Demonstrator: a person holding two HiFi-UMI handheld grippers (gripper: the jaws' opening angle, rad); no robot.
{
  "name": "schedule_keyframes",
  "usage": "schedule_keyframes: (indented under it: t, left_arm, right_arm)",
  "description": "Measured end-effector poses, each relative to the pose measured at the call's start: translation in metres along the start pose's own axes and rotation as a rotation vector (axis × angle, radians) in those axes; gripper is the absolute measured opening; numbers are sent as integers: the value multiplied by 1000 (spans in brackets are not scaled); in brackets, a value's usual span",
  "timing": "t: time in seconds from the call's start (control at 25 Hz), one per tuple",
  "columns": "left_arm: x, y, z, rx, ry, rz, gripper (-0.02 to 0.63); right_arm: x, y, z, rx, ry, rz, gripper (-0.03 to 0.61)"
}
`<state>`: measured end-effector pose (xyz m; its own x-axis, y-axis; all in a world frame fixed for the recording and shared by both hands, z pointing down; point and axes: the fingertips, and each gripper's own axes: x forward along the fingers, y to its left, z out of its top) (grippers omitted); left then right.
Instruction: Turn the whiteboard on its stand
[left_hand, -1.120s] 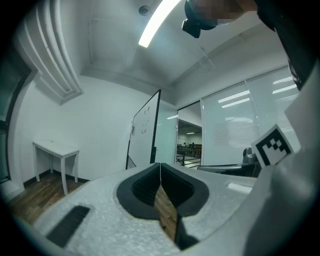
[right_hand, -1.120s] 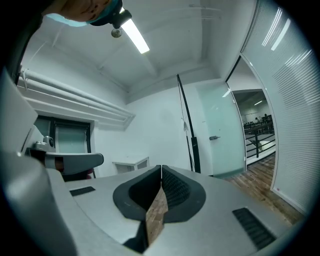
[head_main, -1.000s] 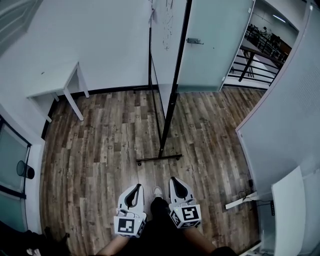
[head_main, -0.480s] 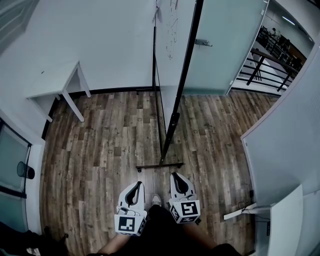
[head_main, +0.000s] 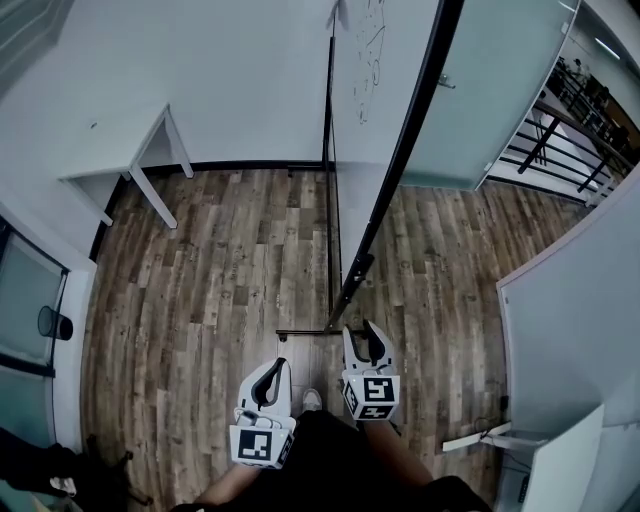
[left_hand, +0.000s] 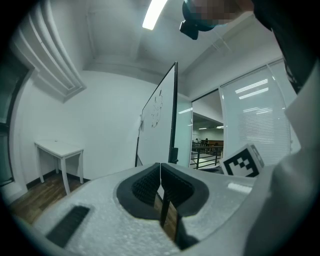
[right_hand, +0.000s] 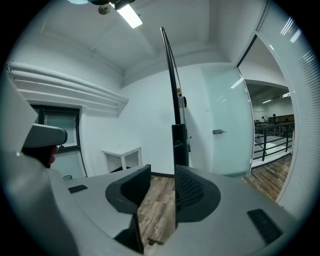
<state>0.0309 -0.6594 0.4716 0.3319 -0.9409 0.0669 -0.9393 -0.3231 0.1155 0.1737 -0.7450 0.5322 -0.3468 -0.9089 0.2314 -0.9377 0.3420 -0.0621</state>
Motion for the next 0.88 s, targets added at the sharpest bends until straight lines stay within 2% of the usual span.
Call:
schedule_keyframes:
  t: [0.36, 0.6, 0.88]
  left_arm:
    - [31, 21, -18, 13, 74, 41, 18]
    - [43, 36, -24, 3, 90, 78, 18]
    - [42, 49, -30, -2, 108, 104, 18]
  right_arm:
    - [92, -35, -25, -9, 85, -42, 198]
    - [138, -52, -39, -31, 121, -68, 207]
    - [165, -59, -49, -45, 158, -84, 207]
